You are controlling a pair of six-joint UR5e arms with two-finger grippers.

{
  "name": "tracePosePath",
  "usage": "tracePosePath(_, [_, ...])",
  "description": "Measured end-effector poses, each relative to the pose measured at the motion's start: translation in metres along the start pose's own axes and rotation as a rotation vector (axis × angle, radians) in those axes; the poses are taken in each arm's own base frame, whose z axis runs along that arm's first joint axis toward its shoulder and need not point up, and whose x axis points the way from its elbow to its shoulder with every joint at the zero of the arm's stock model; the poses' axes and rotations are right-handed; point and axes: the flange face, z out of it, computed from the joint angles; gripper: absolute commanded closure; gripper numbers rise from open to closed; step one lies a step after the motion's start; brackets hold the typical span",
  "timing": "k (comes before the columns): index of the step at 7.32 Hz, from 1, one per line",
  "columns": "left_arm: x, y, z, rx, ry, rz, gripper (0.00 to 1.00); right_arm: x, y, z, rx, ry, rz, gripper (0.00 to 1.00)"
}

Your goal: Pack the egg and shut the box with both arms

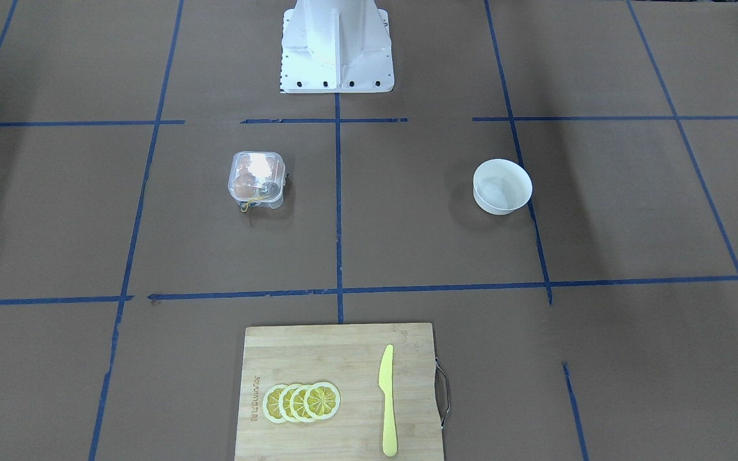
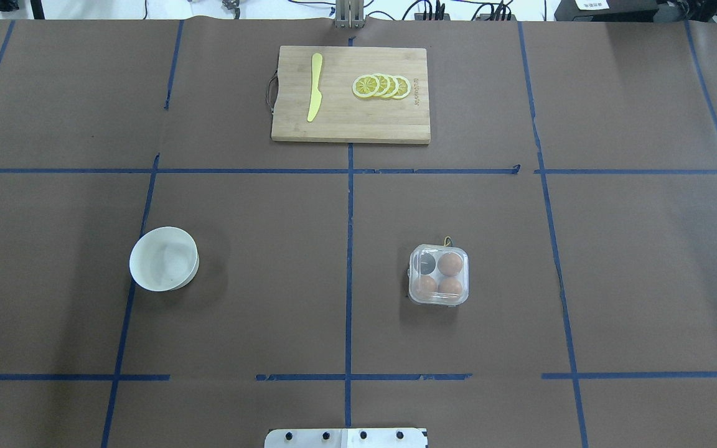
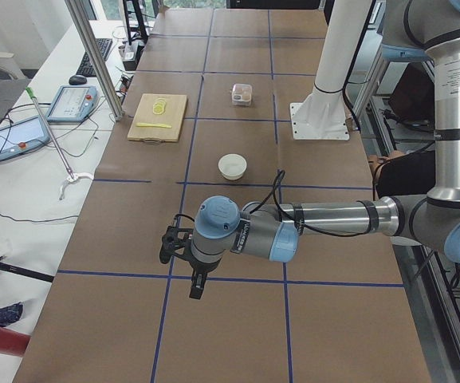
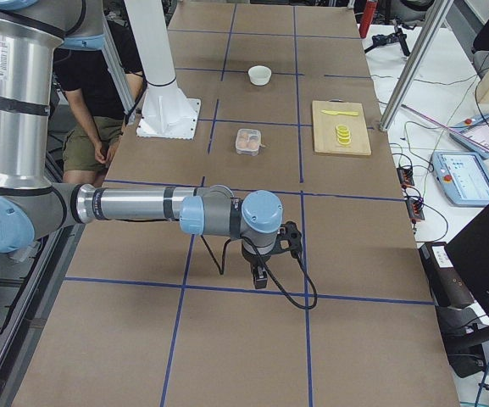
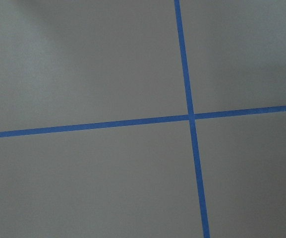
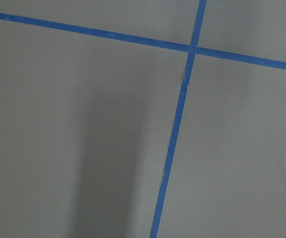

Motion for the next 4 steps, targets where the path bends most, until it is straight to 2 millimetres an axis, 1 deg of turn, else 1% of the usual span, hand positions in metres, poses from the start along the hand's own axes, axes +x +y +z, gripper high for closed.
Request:
tracePosePath(1, [0.010,-0.009,-0.007,-0.007,0.001,-0.002,0.00,-0.003,0.000,-0.002,0.006,-0.007,0.024,0.00])
tracePosePath(2, [0.024,-0.023,-0.017,-0.028,0.001,-0.011,0.00,-0.007,-0.002,-0.005,0.018,-0.012,0.049,0.00])
tracePosePath(3, [0.033,-0.034,-0.024,-0.046,-0.005,-0.017,0.00,-0.010,-0.003,-0.007,0.030,-0.014,0.054,0.00])
tracePosePath(4, [0.036,-0.038,-0.025,-0.059,-0.014,-0.009,0.00,-0.012,-0.004,-0.008,0.037,-0.015,0.053,0.00])
